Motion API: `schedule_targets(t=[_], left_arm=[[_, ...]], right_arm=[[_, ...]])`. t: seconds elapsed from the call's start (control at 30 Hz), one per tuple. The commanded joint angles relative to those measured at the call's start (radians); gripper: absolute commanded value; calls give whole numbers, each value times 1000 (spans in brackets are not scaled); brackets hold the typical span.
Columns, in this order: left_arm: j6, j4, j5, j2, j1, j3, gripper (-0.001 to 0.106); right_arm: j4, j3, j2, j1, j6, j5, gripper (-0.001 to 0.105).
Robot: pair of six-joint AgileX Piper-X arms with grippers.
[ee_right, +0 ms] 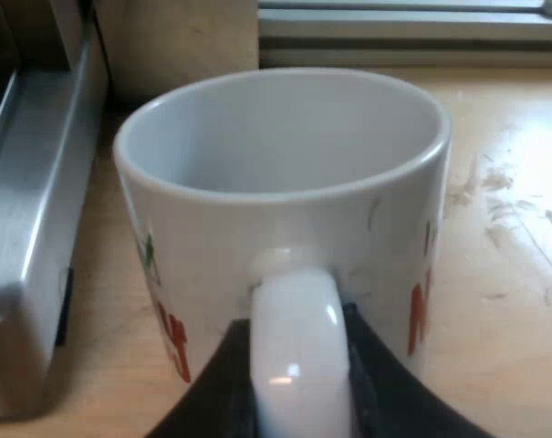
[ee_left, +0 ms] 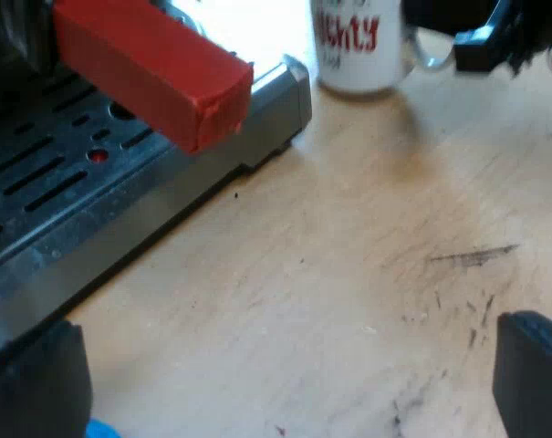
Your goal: Remove mug from coffee machine
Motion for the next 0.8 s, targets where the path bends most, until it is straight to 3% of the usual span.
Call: schedule_targets(t=[0.03, 0.2, 0.43, 0.67, 0.8], left_arm=[[1, -46, -10, 0, -3, 11, 90], [1, -78, -10, 0, -3, 42, 90], [1, -96, -10, 0, -3, 50, 90], [1, -96, -10, 0, -3, 50, 90], [1, -96, -10, 0, -3, 50, 90]], right_arm=[[-276, -6, 73, -7, -50, 19, 0], [-468, -7, 228, -7, -50, 19, 0], [-667, -7, 411, -41, -117, 26, 0], [-735, -8, 469, -104, -114, 8, 0], [-735, -8, 484, -137, -112, -72, 0]])
